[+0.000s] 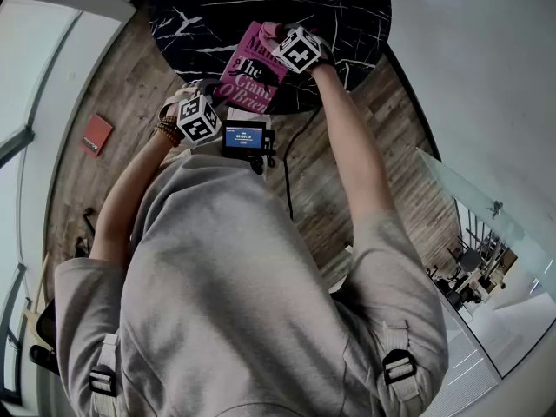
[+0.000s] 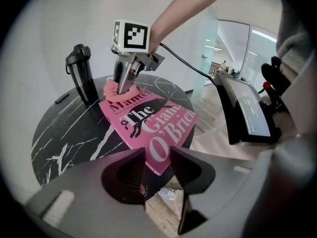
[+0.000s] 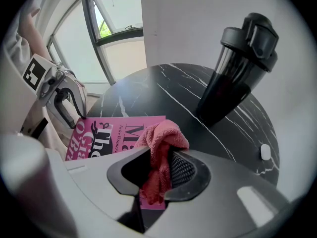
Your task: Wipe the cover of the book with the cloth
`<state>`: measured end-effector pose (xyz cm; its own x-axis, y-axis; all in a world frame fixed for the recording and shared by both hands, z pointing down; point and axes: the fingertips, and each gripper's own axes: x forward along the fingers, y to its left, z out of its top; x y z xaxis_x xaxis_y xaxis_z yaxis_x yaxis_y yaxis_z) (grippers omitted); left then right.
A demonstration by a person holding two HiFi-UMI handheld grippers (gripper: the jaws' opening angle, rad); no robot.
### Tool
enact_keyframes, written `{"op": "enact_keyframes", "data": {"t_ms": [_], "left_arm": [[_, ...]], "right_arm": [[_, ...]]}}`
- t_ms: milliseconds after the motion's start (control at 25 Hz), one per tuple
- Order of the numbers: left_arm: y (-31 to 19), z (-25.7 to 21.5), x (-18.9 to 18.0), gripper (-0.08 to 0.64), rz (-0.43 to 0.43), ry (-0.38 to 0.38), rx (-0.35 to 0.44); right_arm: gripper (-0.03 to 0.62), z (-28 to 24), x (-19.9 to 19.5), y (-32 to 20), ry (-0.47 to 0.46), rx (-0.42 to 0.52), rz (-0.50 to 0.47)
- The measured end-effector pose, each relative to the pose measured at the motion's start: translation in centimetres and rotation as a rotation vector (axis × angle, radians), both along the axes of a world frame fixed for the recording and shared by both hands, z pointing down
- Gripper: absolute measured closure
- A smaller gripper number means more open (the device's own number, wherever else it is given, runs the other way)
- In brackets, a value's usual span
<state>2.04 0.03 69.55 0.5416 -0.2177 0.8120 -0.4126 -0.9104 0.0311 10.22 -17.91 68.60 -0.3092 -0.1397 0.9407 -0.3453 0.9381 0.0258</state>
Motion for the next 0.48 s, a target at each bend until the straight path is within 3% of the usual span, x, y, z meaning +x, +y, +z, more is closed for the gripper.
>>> {"op": "enact_keyframes", "data": {"t_ms": [480], "left_arm": [[0.0, 0.0, 0.0, 0.416, -0.009, 0.002, 0.006]], "right_arm": [[0.492, 0.1, -0.5, 1.3, -0.017, -0.006, 0.0]]}}
